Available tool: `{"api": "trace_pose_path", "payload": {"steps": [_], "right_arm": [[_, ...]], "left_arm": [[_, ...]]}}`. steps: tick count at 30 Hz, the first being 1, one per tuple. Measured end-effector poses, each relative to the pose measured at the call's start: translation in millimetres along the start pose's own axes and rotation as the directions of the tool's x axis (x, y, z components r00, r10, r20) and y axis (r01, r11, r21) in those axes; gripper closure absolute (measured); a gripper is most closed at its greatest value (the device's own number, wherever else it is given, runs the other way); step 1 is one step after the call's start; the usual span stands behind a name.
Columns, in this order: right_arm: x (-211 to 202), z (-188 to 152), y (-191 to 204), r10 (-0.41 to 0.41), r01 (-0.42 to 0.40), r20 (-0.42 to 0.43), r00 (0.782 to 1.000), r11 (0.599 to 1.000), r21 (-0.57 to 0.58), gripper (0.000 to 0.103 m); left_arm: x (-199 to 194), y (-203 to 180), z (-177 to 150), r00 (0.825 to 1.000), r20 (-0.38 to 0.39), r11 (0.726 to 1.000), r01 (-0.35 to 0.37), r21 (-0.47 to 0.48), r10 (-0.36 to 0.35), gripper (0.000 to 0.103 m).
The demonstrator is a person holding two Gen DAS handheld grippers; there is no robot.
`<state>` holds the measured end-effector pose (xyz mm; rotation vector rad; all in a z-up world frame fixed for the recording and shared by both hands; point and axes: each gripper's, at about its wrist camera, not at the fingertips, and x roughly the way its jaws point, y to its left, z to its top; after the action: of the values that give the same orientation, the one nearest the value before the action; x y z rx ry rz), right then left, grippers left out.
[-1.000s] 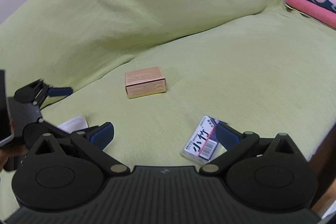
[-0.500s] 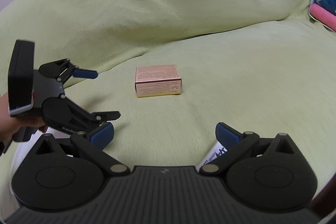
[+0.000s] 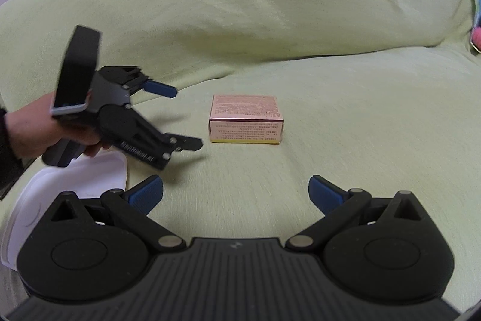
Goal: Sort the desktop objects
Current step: 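Move the left gripper onto the pink-beige medicine box and close on it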
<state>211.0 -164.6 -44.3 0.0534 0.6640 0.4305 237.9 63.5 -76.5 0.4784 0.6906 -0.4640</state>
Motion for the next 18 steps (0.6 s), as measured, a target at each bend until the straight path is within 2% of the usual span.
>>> {"api": "trace_pose_path", "payload": {"steps": [10,18], "right_arm": [[13.9,-6.7,5.0,0.04,-0.04,-0.015,0.999,0.997,-0.059,0.001],[18.7,-12.3,3.3,0.047,-0.05,-0.031,0.998,0.996,-0.077,0.001]], "left_arm": [[39.7,21.3,5.5,0.998,0.005,0.998,0.062,0.001,-0.062,0.001],[57.7,34.8,11.4,0.988,0.02,0.988,0.156,-0.015,-0.156,0.001]]}}
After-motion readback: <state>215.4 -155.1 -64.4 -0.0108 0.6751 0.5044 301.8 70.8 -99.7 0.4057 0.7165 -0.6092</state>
